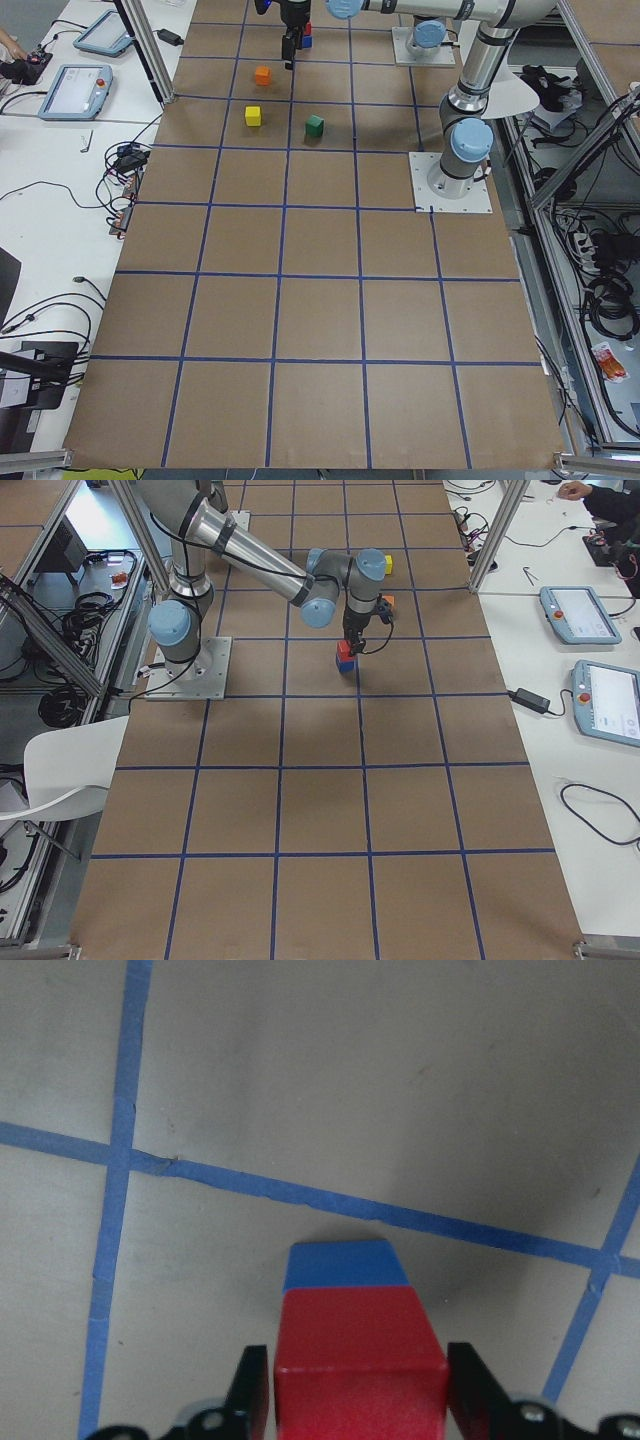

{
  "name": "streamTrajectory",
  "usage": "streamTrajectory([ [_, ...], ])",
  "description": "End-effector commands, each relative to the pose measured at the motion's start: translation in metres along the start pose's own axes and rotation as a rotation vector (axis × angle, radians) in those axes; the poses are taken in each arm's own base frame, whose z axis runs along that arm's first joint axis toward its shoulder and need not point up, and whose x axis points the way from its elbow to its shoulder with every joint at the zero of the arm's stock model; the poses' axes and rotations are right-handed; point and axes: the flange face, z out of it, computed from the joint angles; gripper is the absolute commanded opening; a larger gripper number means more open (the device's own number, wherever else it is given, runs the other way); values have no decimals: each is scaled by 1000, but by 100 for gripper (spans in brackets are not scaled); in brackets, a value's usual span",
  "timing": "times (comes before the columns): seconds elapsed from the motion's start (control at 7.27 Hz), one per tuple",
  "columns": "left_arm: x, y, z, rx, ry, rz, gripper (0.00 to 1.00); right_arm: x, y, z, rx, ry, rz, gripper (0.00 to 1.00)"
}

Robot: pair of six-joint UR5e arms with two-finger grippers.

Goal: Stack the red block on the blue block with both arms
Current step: 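Lower the red cube onto the blue cube and open the right gripper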

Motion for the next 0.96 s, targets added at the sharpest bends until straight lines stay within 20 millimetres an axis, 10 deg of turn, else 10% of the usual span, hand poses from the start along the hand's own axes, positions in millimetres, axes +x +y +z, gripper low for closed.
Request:
streamTrajectory([
  [0.0,0,0,1,-1,0,0,100,0,0,1,-2,1,2,77],
  [0.41,0,0,1,-1,0,0,100,2,-7,-27,38,25,66,100],
  [0.83,0,0,0,0,0,0,100,-6,2,-123,4,-3,114,100],
])
